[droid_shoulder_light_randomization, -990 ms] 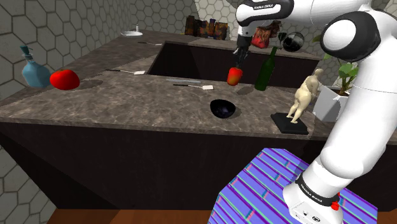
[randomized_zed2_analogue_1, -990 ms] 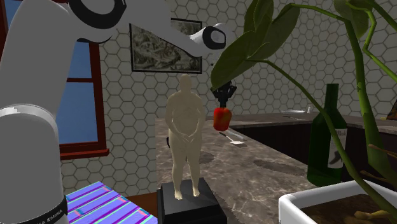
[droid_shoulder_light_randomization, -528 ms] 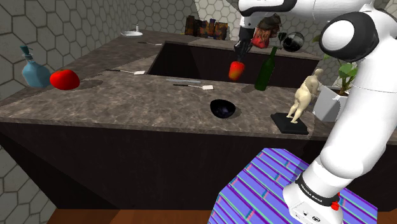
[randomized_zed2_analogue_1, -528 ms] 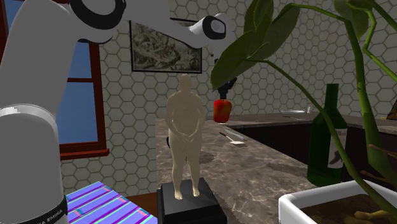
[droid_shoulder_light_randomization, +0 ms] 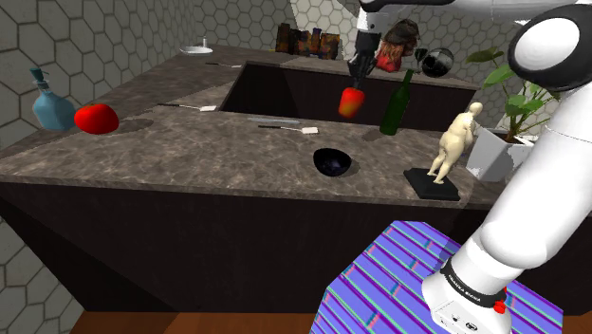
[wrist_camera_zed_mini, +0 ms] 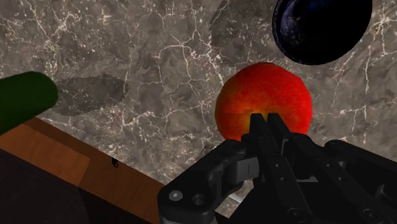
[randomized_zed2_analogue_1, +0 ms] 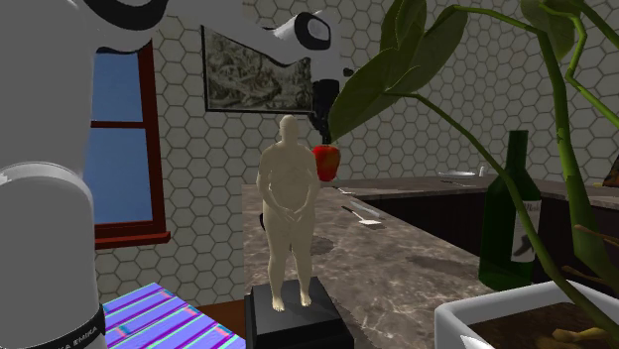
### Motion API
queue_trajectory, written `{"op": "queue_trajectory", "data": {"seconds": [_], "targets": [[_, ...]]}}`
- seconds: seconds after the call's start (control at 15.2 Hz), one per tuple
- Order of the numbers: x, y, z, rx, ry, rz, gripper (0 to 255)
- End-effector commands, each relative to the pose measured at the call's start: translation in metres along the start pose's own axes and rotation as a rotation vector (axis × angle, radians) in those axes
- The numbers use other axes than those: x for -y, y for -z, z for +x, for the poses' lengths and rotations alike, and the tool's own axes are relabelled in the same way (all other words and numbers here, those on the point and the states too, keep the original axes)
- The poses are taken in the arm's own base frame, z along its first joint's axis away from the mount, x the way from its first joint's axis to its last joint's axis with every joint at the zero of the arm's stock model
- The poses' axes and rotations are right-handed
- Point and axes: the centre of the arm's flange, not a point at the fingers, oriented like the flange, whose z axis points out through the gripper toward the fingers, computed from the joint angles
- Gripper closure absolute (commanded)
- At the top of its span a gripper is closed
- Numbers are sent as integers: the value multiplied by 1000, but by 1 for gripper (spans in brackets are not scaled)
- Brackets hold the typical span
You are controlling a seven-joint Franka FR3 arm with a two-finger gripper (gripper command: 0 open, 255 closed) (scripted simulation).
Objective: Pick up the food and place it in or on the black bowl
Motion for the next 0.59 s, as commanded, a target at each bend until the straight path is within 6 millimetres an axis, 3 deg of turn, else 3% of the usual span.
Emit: {"op": "queue_trajectory", "data": {"seconds": [0.0, 0.53], "targets": [[20, 11, -17, -1, -1, -1, 255], [100, 45, -76, -1, -1, -1, 255]]}}
